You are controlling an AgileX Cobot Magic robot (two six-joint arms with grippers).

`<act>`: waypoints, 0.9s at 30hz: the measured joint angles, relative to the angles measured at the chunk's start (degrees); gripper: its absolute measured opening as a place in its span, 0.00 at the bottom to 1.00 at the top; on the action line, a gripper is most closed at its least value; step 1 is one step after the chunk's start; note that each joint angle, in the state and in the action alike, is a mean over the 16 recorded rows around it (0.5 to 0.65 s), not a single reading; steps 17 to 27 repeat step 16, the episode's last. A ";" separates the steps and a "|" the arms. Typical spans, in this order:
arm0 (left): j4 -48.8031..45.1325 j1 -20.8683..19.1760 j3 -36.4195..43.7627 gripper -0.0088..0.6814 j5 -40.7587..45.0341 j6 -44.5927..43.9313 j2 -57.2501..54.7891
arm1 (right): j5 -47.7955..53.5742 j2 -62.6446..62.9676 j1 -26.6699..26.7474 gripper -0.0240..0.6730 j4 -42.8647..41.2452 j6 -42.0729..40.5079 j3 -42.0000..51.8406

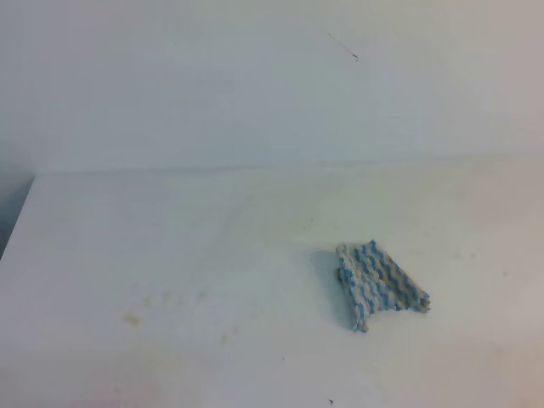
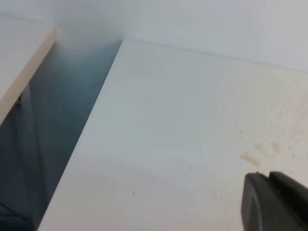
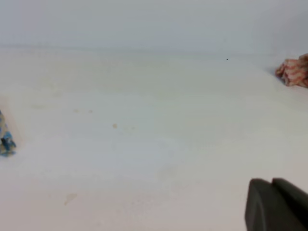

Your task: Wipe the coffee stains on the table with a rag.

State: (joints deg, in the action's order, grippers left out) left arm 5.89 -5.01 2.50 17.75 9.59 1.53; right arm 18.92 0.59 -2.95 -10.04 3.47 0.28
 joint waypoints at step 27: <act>0.00 0.00 0.00 0.01 0.00 0.00 0.00 | 0.00 0.40 0.01 0.03 0.01 -0.02 -0.09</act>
